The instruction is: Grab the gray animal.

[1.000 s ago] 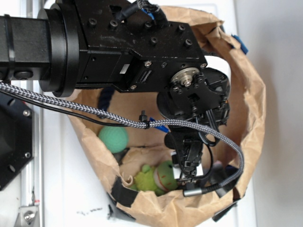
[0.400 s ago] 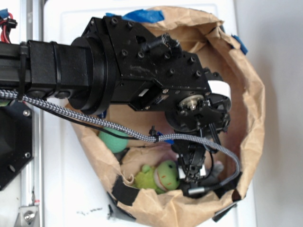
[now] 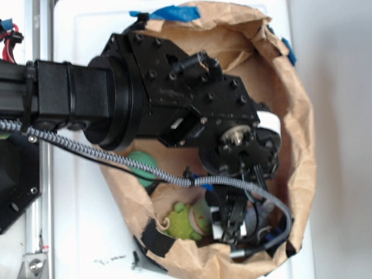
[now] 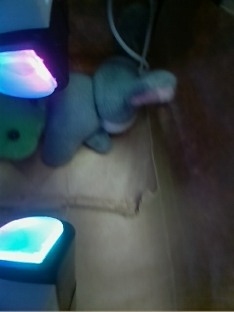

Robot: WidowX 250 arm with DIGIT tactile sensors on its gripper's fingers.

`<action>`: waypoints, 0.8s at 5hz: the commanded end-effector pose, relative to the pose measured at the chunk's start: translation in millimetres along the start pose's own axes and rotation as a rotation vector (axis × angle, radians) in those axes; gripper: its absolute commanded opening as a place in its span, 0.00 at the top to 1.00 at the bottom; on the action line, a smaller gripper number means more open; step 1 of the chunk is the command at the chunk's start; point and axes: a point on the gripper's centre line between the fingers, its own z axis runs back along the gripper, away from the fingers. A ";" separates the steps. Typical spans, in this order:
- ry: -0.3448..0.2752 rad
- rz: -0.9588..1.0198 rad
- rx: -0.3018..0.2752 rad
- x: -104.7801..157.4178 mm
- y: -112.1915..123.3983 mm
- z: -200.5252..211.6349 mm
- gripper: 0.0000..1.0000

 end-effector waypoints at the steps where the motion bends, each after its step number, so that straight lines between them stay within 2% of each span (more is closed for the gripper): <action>1: -0.099 -0.046 -0.048 10.0 -20.2 -6.9 0.00; 2: -0.109 -0.074 -0.089 12.9 -30.6 -12.7 0.00; 3: -0.111 -0.099 -0.093 17.7 -37.6 -25.7 0.00; 4: -0.091 -0.126 -0.046 17.6 -35.0 -48.7 0.00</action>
